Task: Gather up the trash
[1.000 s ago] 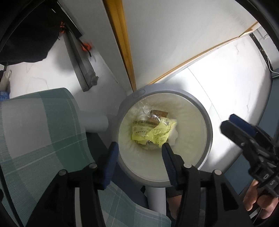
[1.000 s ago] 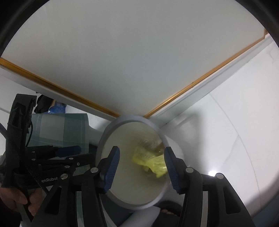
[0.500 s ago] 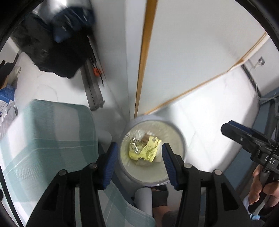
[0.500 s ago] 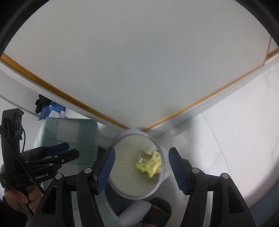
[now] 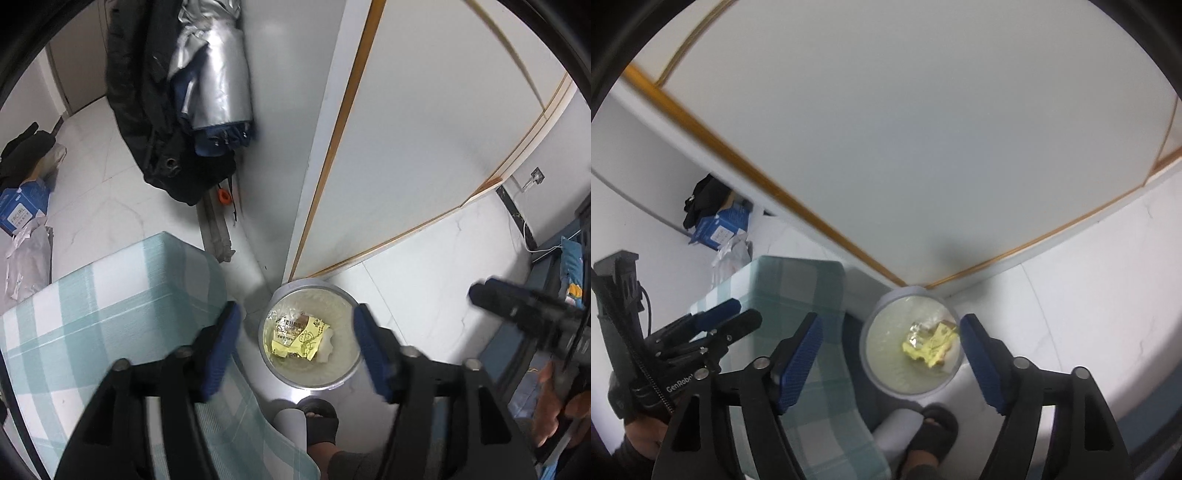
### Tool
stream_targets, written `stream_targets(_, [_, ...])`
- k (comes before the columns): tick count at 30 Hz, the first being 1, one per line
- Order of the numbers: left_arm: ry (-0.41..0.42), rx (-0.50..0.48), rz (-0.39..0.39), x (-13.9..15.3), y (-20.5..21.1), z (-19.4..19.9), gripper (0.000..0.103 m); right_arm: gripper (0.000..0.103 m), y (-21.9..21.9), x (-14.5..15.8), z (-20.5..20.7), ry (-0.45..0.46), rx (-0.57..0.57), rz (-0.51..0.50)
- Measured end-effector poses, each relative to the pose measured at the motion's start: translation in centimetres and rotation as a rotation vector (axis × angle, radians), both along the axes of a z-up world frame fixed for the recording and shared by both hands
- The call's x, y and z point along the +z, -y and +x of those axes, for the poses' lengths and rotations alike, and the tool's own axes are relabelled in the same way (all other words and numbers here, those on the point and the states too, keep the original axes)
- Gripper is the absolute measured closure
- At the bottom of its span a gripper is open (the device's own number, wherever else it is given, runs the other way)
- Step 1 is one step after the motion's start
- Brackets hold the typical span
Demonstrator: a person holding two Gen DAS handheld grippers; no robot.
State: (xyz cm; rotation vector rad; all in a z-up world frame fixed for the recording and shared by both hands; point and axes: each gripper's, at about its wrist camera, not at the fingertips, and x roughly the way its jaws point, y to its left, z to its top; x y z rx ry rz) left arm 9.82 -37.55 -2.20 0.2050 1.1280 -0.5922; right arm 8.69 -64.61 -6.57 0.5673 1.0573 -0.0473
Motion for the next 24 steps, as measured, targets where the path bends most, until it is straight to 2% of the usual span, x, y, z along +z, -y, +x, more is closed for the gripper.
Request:
stream_targets(7, [-0.003,0.024,-0.006,-0.2,-1.5,-1.2,0.037,0.022,-3.9,-1.5,-2.7,-0.051,-0.051,-0.007])
stream_targets(11, [0.001,0.019,0.008,0.7,-2.0,-2.0,0.037,0.022,-5.2,-2.1,-3.6,-0.026,-0.079,-0.044])
stream_targets(16, [0.012,0.03,0.014,0.8,-2.0,-2.2,0.037,0.018,-5.5,-0.9,-3.9,0.023,-0.066,-0.099])
stream_targets(24, [0.019,0.045,0.016,0.9,-2.2,-2.4,0.037,0.018,-5.6,-1.4,-3.9,0.023,-0.064,-0.072])
